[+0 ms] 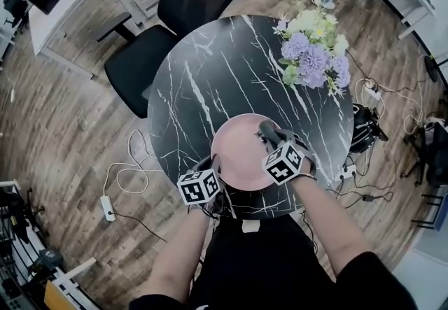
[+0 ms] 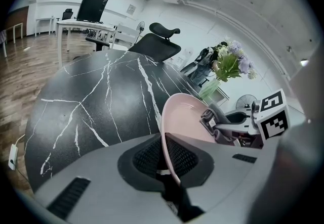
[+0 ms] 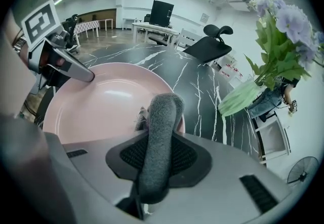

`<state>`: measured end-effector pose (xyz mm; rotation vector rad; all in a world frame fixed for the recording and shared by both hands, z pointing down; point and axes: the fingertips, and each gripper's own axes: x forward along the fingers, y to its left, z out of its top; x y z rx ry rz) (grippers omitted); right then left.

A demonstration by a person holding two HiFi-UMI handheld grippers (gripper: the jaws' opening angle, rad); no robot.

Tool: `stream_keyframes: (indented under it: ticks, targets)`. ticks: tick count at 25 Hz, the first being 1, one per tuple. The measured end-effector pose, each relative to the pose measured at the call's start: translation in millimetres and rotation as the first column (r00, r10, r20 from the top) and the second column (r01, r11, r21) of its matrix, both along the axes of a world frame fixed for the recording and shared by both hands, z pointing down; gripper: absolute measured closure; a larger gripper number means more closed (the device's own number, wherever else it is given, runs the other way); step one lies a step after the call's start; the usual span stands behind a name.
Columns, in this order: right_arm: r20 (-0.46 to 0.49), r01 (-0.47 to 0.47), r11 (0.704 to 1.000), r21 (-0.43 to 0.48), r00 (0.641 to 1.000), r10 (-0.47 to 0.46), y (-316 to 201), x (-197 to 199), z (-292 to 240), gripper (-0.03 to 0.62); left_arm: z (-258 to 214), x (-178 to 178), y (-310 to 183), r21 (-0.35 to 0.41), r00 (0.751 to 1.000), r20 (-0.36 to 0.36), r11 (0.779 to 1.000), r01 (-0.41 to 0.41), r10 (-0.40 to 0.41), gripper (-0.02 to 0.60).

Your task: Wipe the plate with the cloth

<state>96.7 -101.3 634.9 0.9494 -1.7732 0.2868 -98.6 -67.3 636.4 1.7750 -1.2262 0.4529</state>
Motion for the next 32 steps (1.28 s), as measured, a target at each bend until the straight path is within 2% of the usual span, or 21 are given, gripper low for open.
stream_keyframes:
  ticks: [5, 9, 11, 15, 18, 20, 25, 32]
  targets:
    - [0.043, -0.041, 0.998, 0.049, 0.998, 0.039, -10.2, 0.3, -7.6, 0.487, -0.2, 1.7, 0.3, 0.006, 0.999, 0.035, 0.999, -0.032, 0.032, 0.532]
    - [0.184, -0.118, 0.991, 0.07, 0.978, 0.103, -12.1, 0.0, -22.9, 0.487, -5.8, 1.8, -1.3, 0.049, 0.993, 0.09, 0.996, -0.076, 0.072, 0.517]
    - [0.302, -0.169, 0.983, 0.072, 0.943, 0.14, -13.5, -2.1, -33.6, 0.487, -13.3, -0.9, -4.3, 0.098, 0.993, 0.094, 0.992, -0.081, 0.072, 0.515]
    - [0.518, -0.254, 0.965, 0.067, 0.835, 0.184, -12.7, -6.4, -57.9, 0.487, -30.3, -10.7, -9.3, 0.176, 0.993, 0.097, 0.981, -0.081, 0.064, 0.512]
    - [0.619, -0.277, 0.959, 0.062, 0.764, 0.181, -6.0, -15.7, -76.9, 0.487, -47.2, -18.3, -10.3, 0.227, 0.991, 0.106, 0.969, -0.098, 0.076, 0.514]
    - [0.653, -0.277, 0.958, 0.071, 0.739, 0.165, -0.1, -23.2, -87.9, 0.487, -59.9, -21.3, -9.2, 0.26, 0.99, 0.109, 0.958, -0.119, 0.093, 0.542]
    - [0.671, -0.256, 0.96, 0.111, 0.732, 0.117, 14.8, -43.4, -108.5, 0.487, -89.0, -23.1, -2.6, 0.315, 0.986, 0.088, 0.935, -0.164, 0.143, 0.558]
    - [0.681, -0.261, 0.954, 0.149, 0.726, 0.092, 43.1, -66.1, -125.6, 0.487, -121.8, -18.6, 13.7, 0.374, 0.974, 0.017, 0.902, -0.214, 0.224, 0.56]
